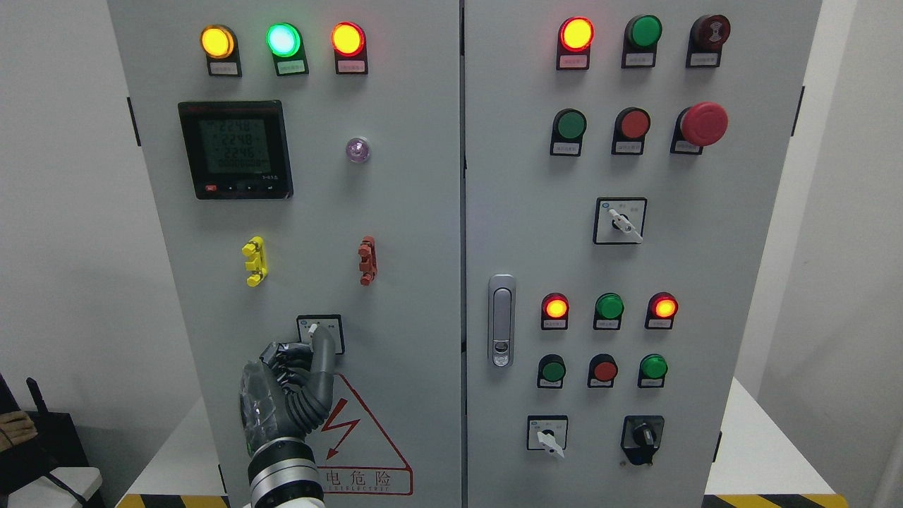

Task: Turn on light switch 1

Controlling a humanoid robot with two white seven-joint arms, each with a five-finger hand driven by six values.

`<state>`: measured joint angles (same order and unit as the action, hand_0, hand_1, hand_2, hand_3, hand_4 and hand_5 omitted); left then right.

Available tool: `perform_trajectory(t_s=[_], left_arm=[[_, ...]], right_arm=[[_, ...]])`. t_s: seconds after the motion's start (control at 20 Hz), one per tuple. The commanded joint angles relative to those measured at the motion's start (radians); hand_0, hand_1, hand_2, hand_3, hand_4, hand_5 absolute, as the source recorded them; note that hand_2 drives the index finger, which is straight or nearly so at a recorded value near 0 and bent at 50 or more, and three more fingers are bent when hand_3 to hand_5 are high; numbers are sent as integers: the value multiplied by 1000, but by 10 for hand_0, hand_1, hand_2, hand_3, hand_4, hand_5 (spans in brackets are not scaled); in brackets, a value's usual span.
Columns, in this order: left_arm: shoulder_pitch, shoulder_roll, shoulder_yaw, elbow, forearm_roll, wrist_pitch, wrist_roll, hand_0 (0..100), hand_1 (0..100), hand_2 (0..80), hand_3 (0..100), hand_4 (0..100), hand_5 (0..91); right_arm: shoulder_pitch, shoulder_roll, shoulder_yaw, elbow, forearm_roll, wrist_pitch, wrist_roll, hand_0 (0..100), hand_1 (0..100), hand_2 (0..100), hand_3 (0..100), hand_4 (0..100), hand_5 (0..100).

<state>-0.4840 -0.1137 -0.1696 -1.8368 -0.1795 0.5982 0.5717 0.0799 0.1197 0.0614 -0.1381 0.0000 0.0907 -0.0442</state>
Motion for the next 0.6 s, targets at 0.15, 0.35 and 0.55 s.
perform_trajectory(t_s=[0.15,0.35,0.55], left_arm=[[-1,0,-15,2,0,17,-3,460,394,607,763,862,871],[-7,0,-15,2,0,18,-3,466,393,606,764,862,871],[-13,0,-15,2,0,17,-3,469,356,605,764,862,871]], right_arm=[[0,0,0,0,-17,0,0,120,389,0,0,0,0],[0,0,0,0,-18,0,0,120,389,0,0,0,0],[0,0,0,0,-18,0,0,120,389,0,0,0,0]])
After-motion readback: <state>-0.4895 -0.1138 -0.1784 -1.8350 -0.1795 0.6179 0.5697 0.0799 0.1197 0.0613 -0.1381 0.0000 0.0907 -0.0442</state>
